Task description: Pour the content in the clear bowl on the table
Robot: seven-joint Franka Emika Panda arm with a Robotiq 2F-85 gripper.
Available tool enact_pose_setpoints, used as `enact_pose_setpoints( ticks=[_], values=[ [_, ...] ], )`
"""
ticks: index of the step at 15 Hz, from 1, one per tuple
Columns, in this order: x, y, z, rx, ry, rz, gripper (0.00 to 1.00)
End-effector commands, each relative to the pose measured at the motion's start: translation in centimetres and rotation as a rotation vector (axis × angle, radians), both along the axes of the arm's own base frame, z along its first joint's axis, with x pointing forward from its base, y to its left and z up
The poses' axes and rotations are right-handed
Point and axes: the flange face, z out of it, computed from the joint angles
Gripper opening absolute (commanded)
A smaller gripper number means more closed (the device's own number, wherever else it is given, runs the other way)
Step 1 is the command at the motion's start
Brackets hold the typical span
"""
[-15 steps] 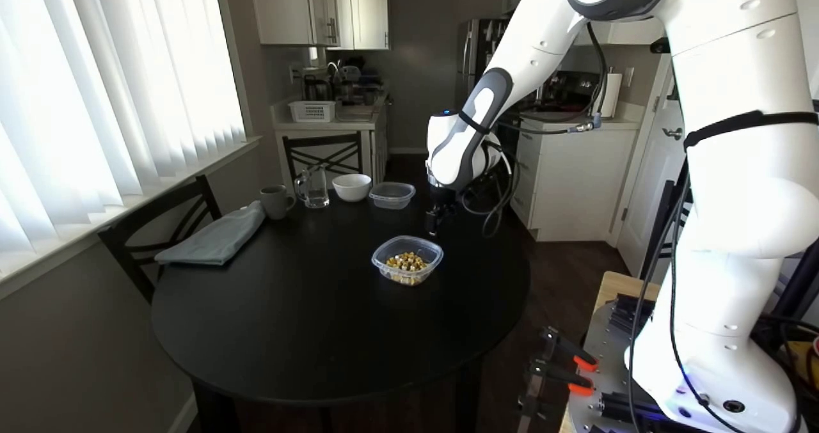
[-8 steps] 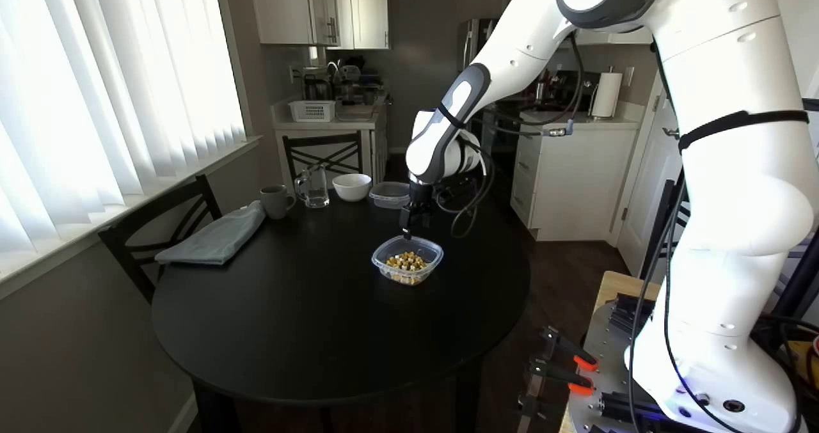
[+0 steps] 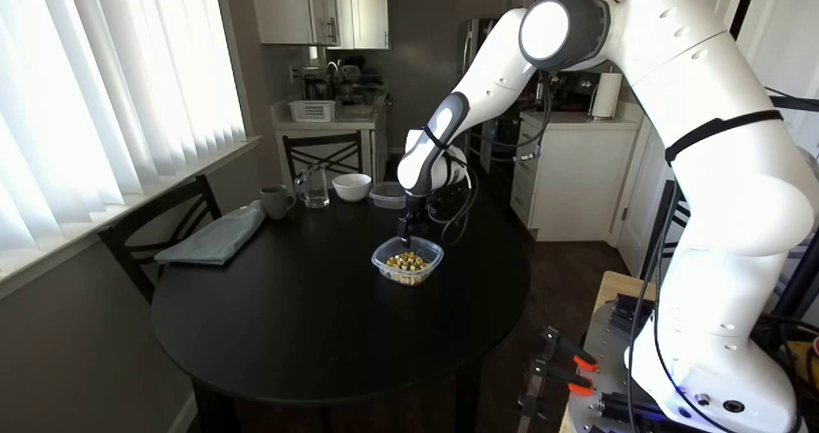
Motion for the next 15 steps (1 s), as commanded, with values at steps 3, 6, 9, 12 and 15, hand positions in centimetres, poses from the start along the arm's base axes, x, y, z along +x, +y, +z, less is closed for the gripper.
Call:
enact_pose_setpoints(
  ticks=[3, 6, 9, 12, 15],
  values=[
    [0.6, -1.7, -2.0, -0.02, 0.042, -0.043, 1.0],
    [0.4, -2.1, -1.7, -0.016, 0.03, -0.049, 1.0],
    [-0.2, -2.2, -0.9, -0.026, 0.016, -0.047, 1.0],
    [-0.3, -2.9, -0.3, -0.049, 0.005, -0.073, 0.74],
    [-0.5, -3.5, 0.1, -0.061, -0.002, -0.087, 0.54]
  ],
)
